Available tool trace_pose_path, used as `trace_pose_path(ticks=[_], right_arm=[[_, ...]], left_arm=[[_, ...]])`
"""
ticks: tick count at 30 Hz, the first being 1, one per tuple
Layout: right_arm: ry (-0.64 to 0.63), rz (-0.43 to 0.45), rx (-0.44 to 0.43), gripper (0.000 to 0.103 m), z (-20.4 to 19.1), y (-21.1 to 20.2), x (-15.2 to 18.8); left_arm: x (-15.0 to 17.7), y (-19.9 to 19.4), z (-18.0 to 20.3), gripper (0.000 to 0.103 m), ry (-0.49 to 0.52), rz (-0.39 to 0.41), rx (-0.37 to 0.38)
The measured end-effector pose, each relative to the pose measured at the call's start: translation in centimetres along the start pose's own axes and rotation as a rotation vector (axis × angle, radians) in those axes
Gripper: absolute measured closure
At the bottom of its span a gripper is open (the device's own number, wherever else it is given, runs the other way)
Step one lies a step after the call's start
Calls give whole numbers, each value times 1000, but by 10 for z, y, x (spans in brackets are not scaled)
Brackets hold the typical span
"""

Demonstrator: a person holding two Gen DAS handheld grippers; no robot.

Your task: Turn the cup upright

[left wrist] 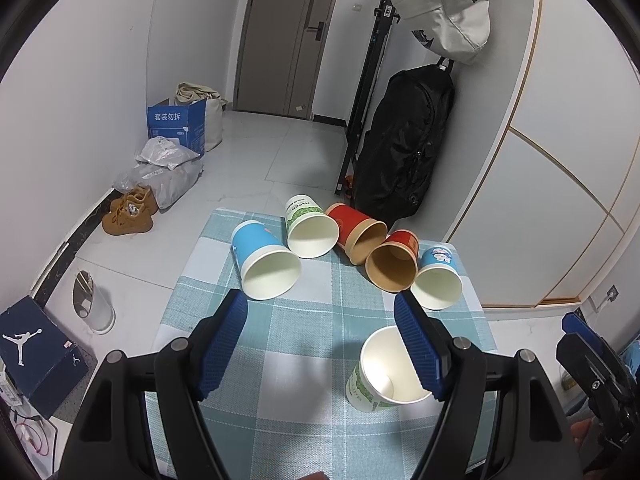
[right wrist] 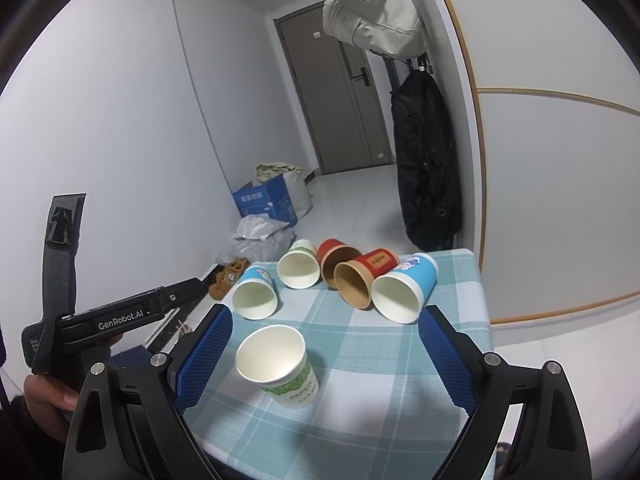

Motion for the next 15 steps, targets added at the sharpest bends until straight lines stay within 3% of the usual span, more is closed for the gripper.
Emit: trace_pose_path(ticks=[15], right_arm=[[25, -21, -6, 8, 3, 4, 2]], left_arm=[[1, -1, 1, 31, 1, -3, 6]])
Point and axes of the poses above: each gripper's, at about its wrist camera, not at the fingertips, and y roughly the way its jaws point, z to its right, x to its underside, the point moved 5 cm from there along y, roughly the way its jaws point, and after that the axes turned 10 degrees about -x, right-handed, at the moved point
